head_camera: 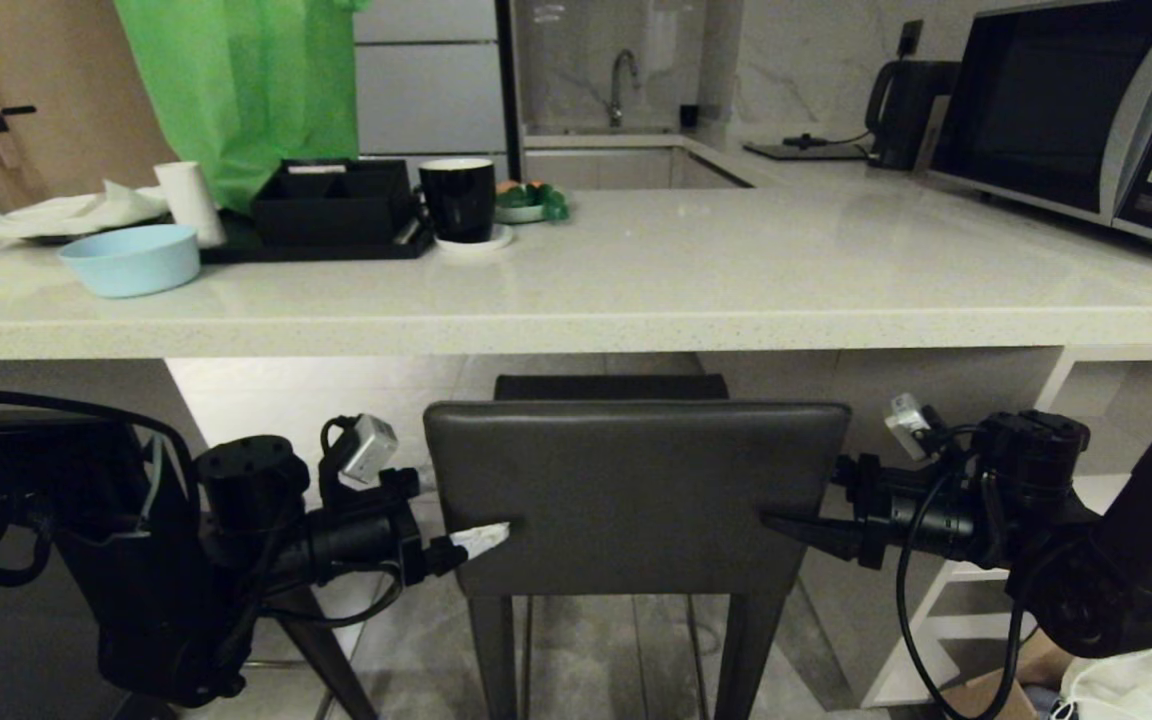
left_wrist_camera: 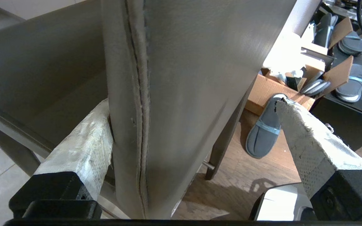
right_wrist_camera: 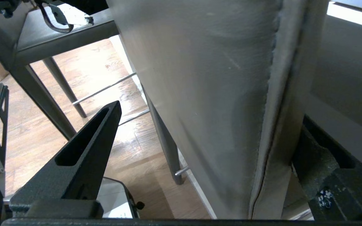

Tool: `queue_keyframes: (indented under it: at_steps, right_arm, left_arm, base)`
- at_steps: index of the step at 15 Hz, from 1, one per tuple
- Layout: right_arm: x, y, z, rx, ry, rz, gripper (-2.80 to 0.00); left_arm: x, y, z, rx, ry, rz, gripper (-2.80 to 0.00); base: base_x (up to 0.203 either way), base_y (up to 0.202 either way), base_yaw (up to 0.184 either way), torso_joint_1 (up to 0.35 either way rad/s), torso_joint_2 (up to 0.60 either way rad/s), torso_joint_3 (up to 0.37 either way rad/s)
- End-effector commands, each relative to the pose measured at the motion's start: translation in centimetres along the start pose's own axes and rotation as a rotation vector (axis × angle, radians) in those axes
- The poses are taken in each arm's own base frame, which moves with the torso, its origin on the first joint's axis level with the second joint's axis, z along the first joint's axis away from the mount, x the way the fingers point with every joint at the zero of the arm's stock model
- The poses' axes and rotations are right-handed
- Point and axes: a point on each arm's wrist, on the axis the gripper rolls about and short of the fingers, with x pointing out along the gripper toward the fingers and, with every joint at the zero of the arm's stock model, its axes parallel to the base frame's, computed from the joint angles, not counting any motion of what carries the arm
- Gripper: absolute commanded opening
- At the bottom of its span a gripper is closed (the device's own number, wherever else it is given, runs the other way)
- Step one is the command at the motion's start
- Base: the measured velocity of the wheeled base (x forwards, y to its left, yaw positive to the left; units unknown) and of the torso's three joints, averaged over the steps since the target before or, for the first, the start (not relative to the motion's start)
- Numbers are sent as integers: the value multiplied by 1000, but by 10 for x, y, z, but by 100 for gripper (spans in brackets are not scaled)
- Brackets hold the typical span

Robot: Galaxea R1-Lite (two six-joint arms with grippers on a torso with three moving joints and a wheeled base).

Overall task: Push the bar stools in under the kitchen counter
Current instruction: Pull the gray chair out from under the dining table

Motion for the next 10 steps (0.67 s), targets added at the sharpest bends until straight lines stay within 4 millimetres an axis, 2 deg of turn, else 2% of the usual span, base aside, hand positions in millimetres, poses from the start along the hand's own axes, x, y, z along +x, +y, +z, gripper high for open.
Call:
queue_keyframes:
  at_steps: [1,5,10]
  right_arm:
    - [0,1,4,-16,-9,7,0]
    - [3,5,8,-27,-13,20,0]
    - [3,5,8,-27,-13,19,0]
  left_arm:
    - [0,-1,2,16,-6,-9,0]
    - [8,-9,1,45,-1,-39,0]
    - [11,-12,2,47,-4,-48,0]
  base:
    - [0,0,0,0,0,0]
    - [0,0,0,0,0,0]
    - [-184,0,-1,0,4,2]
